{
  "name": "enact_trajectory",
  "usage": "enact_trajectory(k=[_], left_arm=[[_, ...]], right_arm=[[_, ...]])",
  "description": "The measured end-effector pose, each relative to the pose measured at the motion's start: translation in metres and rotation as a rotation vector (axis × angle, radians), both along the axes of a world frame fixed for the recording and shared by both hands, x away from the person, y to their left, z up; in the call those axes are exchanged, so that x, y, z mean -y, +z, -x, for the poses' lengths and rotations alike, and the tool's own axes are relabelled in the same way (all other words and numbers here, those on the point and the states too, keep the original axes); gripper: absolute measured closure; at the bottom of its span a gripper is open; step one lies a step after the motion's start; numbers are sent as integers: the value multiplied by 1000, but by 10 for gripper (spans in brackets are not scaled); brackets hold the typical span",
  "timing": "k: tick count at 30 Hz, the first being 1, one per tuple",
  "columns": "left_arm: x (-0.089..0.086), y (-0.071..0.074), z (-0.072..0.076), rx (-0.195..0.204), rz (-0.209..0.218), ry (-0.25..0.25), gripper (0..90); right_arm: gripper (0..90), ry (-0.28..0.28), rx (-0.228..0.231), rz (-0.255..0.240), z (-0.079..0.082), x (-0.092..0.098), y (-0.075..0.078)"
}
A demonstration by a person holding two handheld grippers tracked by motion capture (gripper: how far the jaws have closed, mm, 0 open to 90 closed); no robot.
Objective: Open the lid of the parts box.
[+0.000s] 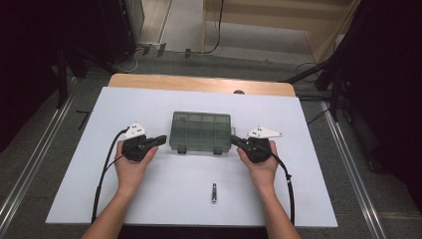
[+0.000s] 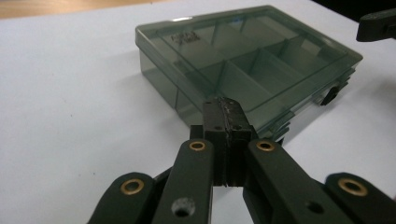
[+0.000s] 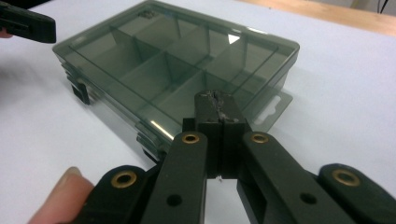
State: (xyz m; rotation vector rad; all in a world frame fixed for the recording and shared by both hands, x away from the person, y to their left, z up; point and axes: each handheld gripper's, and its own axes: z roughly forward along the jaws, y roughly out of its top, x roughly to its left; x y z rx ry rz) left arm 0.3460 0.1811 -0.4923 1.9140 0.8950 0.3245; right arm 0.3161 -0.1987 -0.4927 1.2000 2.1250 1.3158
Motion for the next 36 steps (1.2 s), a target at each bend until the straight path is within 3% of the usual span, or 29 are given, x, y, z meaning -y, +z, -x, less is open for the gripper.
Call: enact_trajectory(k=[14, 24, 36], left_arm=[[5, -10, -2, -79, -51, -19, 900], [6, -10, -2, -82, -55, -27, 900], [6, -11, -2, -88, -59, -26, 900]], right_arm=[[900, 9, -79, 69, 2, 5, -7], [900, 31, -112, 145, 5, 5, -14], [900, 62, -115, 169, 5, 1, -16]])
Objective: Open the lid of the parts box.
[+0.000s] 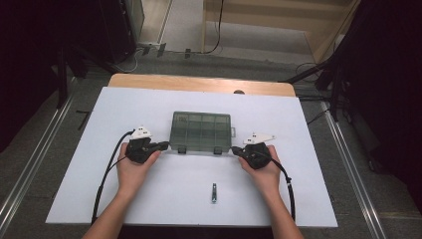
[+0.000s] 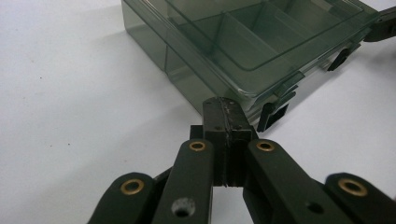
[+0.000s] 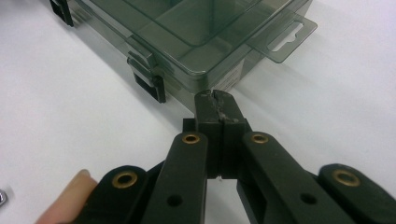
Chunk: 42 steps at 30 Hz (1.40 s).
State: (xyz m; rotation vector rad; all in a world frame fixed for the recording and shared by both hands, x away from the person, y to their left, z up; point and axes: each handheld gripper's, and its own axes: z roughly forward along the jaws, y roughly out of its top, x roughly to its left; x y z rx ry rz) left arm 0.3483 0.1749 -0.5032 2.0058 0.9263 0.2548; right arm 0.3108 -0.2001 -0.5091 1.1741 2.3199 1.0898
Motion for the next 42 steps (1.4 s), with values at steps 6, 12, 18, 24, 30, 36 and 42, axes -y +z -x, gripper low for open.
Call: enact_trajectory(k=[6, 12, 18, 24, 30, 36, 42], left_arm=[[0, 0, 0, 4, -2, 0, 900], [0, 0, 0, 3, 2, 0, 900], [0, 0, 0, 2, -1, -1, 900], [0, -1, 0, -2, -8, -3, 900], [0, -1, -1, -4, -7, -4, 900], [0, -1, 0, -3, 0, -5, 900], [0, 0, 0, 0, 4, -6, 900]], right_arm=[[900, 0, 1, -1, 0, 0, 0], [900, 4, 4, -8, 1, 1, 1], [900, 10, 2, -9, 0, 1, 1], [900, 5, 7, -5, 1, 0, 1], [900, 5, 10, -14, 1, 1, 2], [900, 4, 18, -23, 2, 1, 3], [900, 5, 33, -51, 3, 2, 7]])
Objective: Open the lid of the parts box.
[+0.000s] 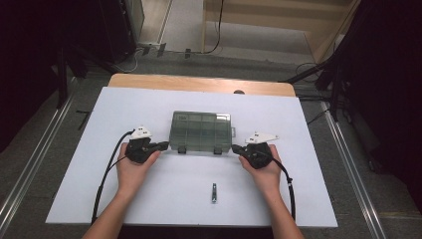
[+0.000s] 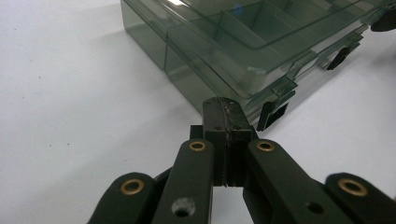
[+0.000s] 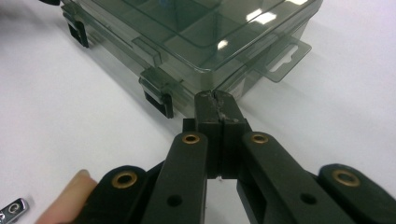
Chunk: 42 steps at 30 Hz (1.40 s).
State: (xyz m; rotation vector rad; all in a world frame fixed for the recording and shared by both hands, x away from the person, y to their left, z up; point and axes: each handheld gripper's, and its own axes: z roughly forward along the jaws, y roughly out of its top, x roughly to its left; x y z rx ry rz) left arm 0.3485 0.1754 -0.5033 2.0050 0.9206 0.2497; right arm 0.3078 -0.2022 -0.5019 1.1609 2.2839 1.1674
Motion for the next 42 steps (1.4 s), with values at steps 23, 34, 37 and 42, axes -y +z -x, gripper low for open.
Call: enact_trajectory(k=[23, 34, 37, 42], left_arm=[[-3, 14, 1, 63, 173, -22, 900], [5, 26, -2, 137, 205, -27, 900], [5, 28, -4, 150, 220, -4, 900], [7, 32, -9, 161, 245, 9, 900]], right_arm=[[900, -25, 83, -75, 2, -2, 10], [900, -21, 136, -119, -4, -8, 23], [900, -24, 152, -124, -6, -11, 26], [900, -40, 178, -138, -10, -10, 32]])
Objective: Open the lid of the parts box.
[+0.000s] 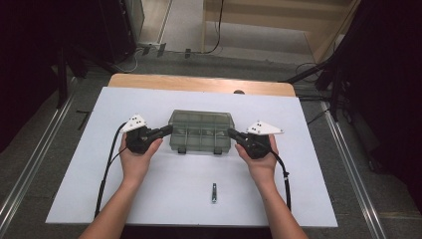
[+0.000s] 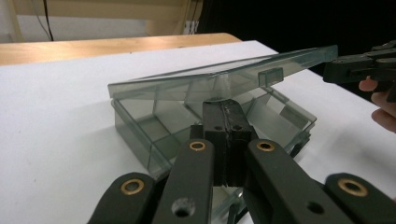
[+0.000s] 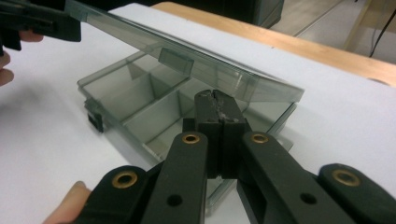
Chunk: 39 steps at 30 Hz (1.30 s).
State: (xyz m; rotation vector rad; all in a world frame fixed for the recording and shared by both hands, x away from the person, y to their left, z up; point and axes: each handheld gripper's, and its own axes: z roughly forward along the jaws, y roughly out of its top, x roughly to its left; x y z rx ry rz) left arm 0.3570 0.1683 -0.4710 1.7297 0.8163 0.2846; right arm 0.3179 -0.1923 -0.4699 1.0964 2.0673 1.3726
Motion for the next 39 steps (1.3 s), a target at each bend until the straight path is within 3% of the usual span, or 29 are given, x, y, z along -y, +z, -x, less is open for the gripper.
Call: enact_trajectory(k=[4, 9, 14, 27, 32, 35, 36, 39], left_arm=[[3, 7, -4, 21, 11, 15, 900], [6, 17, -11, 8, 19, 35, 900], [10, 22, -18, 25, 22, 45, 900], [20, 35, -38, 59, 43, 88, 900], [19, 39, -46, 80, 34, 96, 900], [15, 40, -47, 86, 23, 90, 895], [13, 40, -46, 89, 21, 83, 889], [8, 40, -43, 114, 11, 115, 711]], right_arm=[[900, -15, 4, -19, -7, 3, 7], [900, -21, 21, -25, -16, 0, 16], [900, -33, 38, -14, -23, -4, 21], [900, -87, 49, -62, -44, -6, 32], [900, -110, 40, -88, -51, -5, 34], [900, -129, 34, -131, -56, -4, 35], [900, -135, 31, -140, -57, -4, 36], [900, -143, 29, -145, -61, -4, 36]])
